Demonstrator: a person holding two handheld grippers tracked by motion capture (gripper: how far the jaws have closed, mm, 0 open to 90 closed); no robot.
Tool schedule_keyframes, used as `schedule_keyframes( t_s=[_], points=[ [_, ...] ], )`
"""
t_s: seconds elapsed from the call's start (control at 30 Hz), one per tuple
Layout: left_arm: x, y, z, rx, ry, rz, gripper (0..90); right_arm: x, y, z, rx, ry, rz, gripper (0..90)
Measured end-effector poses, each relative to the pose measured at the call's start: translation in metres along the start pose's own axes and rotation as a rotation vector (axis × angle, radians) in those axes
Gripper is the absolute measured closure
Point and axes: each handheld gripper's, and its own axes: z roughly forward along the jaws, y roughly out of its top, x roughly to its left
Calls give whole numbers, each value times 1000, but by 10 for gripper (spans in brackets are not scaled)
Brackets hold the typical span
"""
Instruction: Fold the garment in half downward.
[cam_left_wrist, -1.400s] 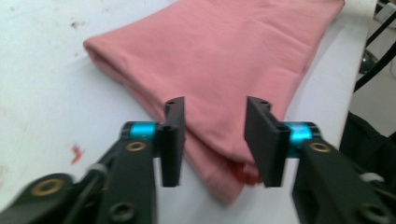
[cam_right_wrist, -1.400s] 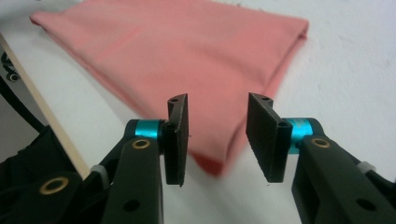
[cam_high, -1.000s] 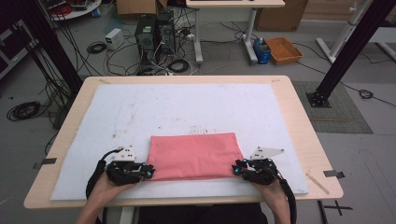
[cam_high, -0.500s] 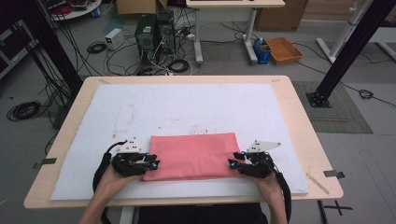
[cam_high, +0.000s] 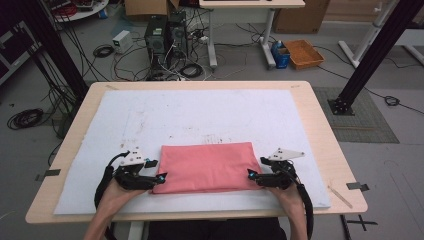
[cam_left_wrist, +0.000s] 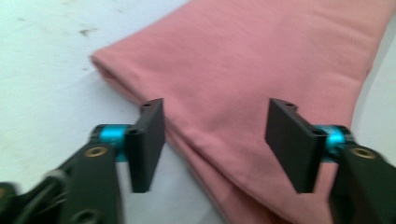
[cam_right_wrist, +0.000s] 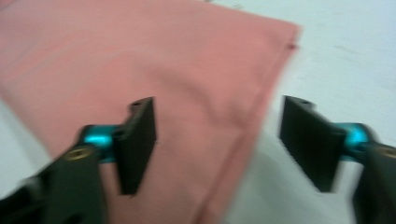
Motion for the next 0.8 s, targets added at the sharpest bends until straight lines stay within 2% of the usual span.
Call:
schedule_keyframes(
  t_s=[0.1,0.27,0.43,0.57,0.8],
  points=[
    [-3,-5,-11,-32,9,-16,291,-5,-3,-8,-18,-47,5,203],
    [-10,-11,-22,-51,1,-5,287,-13,-9,-16,-50,-103,21,201],
    [-17,-18,-27,-56,-32,14,287,-16,-11,-20,-58,-108,24,200],
    [-21,-18,-31,-62,-31,20,287,-16,-11,-21,-58,-92,15,201],
    [-19,-18,-32,-58,-24,13,287,-14,-9,-20,-59,-83,9,201]
  ],
)
